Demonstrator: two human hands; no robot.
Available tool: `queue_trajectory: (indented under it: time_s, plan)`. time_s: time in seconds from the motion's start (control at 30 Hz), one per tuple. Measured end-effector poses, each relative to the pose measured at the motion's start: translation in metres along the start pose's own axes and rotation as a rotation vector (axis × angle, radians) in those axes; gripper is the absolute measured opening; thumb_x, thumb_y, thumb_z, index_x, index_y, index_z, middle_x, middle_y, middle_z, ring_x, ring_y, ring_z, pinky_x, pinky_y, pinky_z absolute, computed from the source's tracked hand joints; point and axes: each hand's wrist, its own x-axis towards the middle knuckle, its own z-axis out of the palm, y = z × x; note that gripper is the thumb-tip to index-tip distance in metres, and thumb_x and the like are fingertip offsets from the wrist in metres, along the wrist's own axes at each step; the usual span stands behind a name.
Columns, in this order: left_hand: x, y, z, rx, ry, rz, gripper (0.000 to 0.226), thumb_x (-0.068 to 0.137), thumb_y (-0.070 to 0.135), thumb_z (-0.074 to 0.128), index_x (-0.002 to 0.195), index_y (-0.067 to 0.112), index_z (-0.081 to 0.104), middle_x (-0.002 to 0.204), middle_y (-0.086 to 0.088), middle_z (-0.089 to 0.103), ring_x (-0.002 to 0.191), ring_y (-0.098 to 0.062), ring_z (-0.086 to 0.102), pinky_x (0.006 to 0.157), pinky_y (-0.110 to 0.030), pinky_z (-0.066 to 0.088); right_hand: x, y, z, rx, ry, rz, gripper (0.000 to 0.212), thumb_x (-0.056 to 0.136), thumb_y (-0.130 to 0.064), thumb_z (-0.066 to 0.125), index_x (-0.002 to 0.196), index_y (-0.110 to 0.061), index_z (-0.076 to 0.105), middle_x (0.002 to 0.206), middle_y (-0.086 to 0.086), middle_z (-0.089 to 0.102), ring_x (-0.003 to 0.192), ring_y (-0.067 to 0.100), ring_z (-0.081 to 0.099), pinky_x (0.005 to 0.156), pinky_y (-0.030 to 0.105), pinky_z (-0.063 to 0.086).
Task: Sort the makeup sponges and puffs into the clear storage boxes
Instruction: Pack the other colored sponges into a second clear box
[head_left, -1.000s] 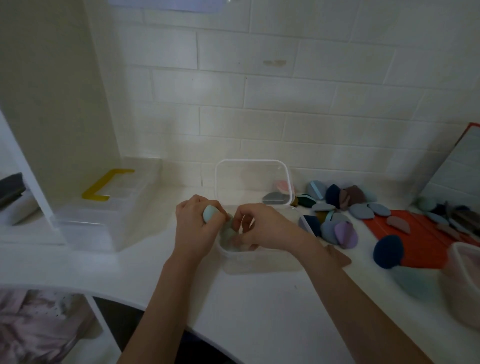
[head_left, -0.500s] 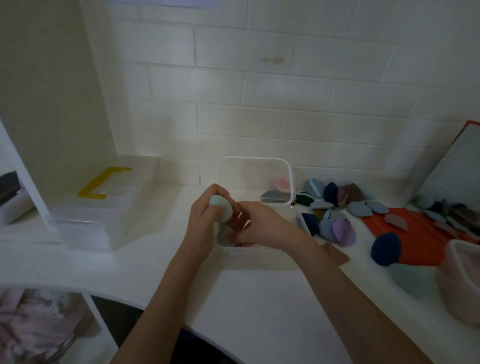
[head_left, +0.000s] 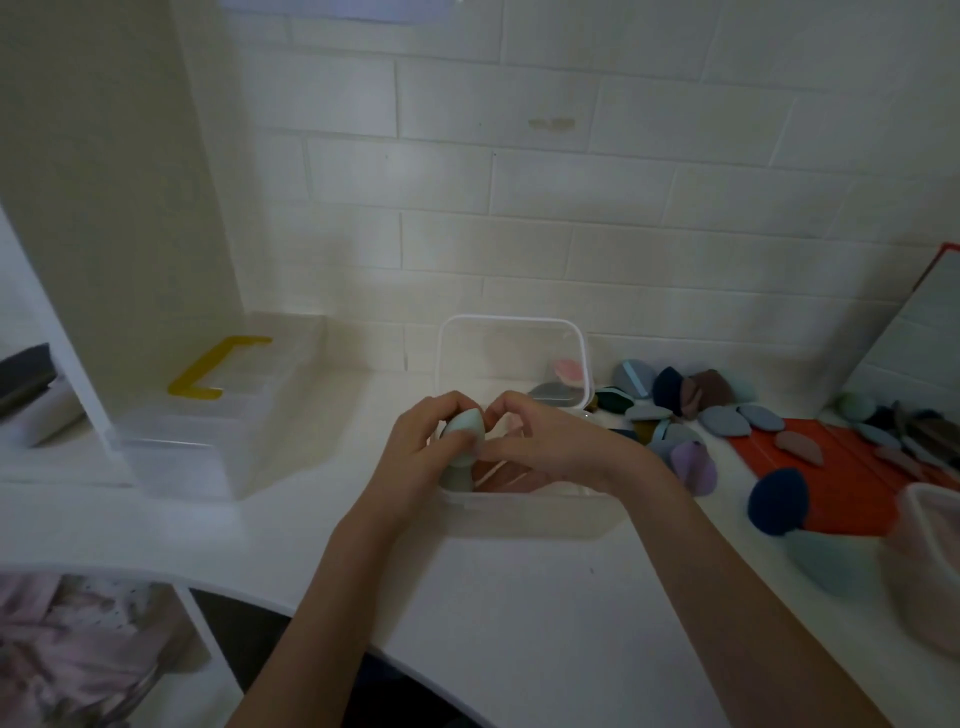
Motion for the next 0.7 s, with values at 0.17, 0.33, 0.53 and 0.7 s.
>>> queue_trajectory:
  time_s: [0.17, 0.33, 0.53, 0.7]
  plan:
    - [-0.001, -0.006, -0.002, 0.0, 0.009, -0.033, 0.024, 0.072, 0.037, 0.053, 0.086, 0.025, 0.068, 0.088, 0.008, 0.068, 0.086, -0.014, 0.06, 0.074, -0.021, 0.045, 0.0, -0.003, 0.004, -0.066, 0.067, -0.163, 0.042, 0.085, -0.018, 0.07, 0.113, -0.025, 0.039, 0.106, 0.012, 0.066, 0.081, 0.024, 0.072, 0.07, 0.035, 0.06]
    - [-0.004, -0.004, -0.002, 0.005, 0.046, -0.074, 0.029, 0.071, 0.042, 0.054, 0.094, 0.029, 0.066, 0.092, 0.009, 0.068, 0.089, -0.008, 0.061, 0.075, -0.012, 0.045, 0.002, 0.001, 0.011, -0.112, 0.121, -0.271, 0.036, 0.089, -0.02, 0.066, 0.109, -0.039, 0.044, 0.106, 0.008, 0.062, 0.074, 0.021, 0.072, 0.064, 0.035, 0.06]
    - [-0.005, -0.003, -0.009, 0.177, -0.135, -0.247, 0.066, 0.065, 0.028, 0.063, 0.127, 0.031, 0.042, 0.135, 0.006, 0.039, 0.124, -0.011, 0.039, 0.101, -0.027, 0.038, 0.004, 0.001, 0.011, -0.056, 0.146, -0.298, 0.027, 0.089, -0.014, 0.062, 0.104, -0.03, 0.048, 0.101, 0.011, 0.063, 0.069, 0.023, 0.069, 0.065, 0.039, 0.061]
    - [0.013, 0.014, -0.013, 0.631, -0.249, -0.372, 0.057, 0.07, 0.03, 0.077, 0.121, 0.02, 0.053, 0.138, -0.004, 0.033, 0.125, -0.026, 0.03, 0.09, -0.027, 0.028, 0.005, 0.001, 0.008, -0.025, 0.134, -0.287, 0.024, 0.087, -0.009, 0.055, 0.103, -0.026, 0.05, 0.092, 0.011, 0.061, 0.07, 0.019, 0.06, 0.069, 0.044, 0.06]
